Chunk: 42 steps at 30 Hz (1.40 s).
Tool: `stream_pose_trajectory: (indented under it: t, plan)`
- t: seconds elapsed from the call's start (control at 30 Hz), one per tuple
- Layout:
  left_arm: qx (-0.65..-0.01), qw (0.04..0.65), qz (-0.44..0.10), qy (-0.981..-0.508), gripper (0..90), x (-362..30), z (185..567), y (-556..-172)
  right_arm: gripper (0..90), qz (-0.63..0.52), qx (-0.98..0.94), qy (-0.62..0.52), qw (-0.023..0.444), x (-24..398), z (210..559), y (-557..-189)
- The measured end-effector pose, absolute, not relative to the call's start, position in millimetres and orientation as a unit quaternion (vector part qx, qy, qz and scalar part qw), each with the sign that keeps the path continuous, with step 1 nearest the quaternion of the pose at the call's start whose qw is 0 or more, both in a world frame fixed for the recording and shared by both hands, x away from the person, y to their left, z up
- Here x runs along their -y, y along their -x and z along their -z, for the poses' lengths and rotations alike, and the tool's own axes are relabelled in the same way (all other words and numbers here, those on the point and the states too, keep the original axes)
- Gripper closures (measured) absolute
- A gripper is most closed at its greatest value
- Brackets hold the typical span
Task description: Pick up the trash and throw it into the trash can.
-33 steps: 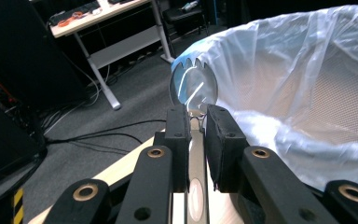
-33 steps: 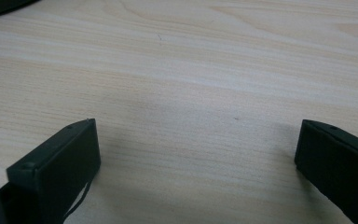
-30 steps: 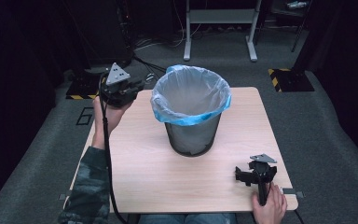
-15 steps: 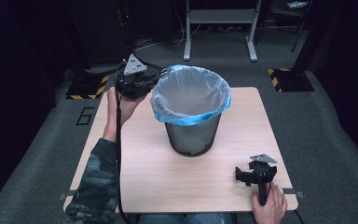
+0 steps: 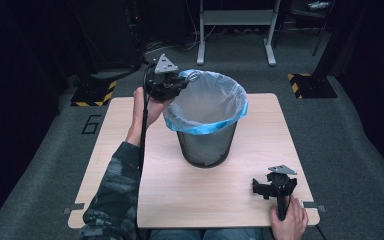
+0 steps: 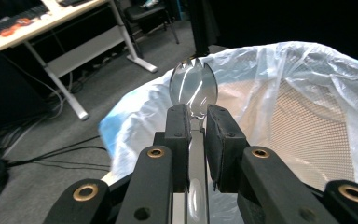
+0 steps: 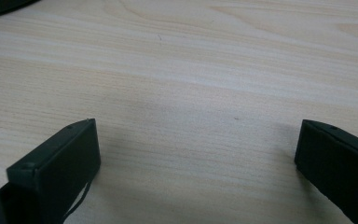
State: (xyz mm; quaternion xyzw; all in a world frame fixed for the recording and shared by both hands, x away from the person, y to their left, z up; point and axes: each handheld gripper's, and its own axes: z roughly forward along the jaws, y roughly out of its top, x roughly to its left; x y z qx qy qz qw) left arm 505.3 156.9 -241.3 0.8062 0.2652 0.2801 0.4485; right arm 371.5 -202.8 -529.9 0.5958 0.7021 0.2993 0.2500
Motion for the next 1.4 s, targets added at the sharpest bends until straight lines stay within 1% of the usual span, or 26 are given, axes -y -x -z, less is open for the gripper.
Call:
stream_pose_trajectory:
  t: [0.13,0.8,0.9,0.97,1.0,1.07,1.1,1.13,1.2,1.27,1.4]
  plan:
    - [-0.268,0.450,-0.262,-0.811,79.2,-146.3,244.8,-512.7,0.0,-0.299,-0.702,-0.596,0.250,202.8,529.9,-371.5]
    - [-0.257,0.420,-0.243,-0.836,79.1,-118.4,254.1,-530.6,0.0,-0.299,-0.702,-0.596,0.250,202.8,529.9,-371.5]
    - [-0.258,0.420,-0.243,-0.835,77.8,-116.5,253.8,-530.3,0.0,-0.299,-0.702,-0.596,0.250,202.8,529.9,-371.5]
    - [-0.265,0.422,-0.238,-0.834,63.7,-117.7,251.7,-529.4,0.0,-0.299,-0.702,-0.596,0.250,202.8,529.9,-371.5]
    - [-0.268,0.423,-0.240,-0.832,55.2,-119.0,250.6,-528.0,0.0,-0.299,-0.702,-0.596,0.250,202.8,529.9,-371.5]
    - [-0.274,0.421,-0.242,-0.830,44.0,-122.2,248.5,-524.9,0.0,-0.299,-0.702,-0.596,0.250,202.8,529.9,-371.5]
    - [-0.275,0.421,-0.242,-0.830,32.2,-125.4,246.7,-522.3,0.0,-0.299,-0.702,-0.596,0.250,202.8,529.9,-371.5]
    - [-0.277,0.423,-0.241,-0.828,32.2,-127.2,246.0,-520.3,0.0,-0.299,-0.702,-0.596,0.250,202.8,529.9,-371.5]
    - [-0.278,0.426,-0.240,-0.826,23.4,-133.1,243.8,-514.3,0.0,-0.299,-0.702,-0.596,0.250,202.8,529.9,-371.5]
    - [-0.279,0.429,-0.240,-0.825,17.4,-140.1,241.7,-507.2,0.0,-0.299,-0.702,-0.596,0.250,202.7,529.9,-371.5]
    - [-0.284,0.425,-0.247,-0.823,14.9,-157.1,238.7,-493.4,0.0,-0.299,-0.702,-0.596,0.250,202.7,529.9,-371.5]
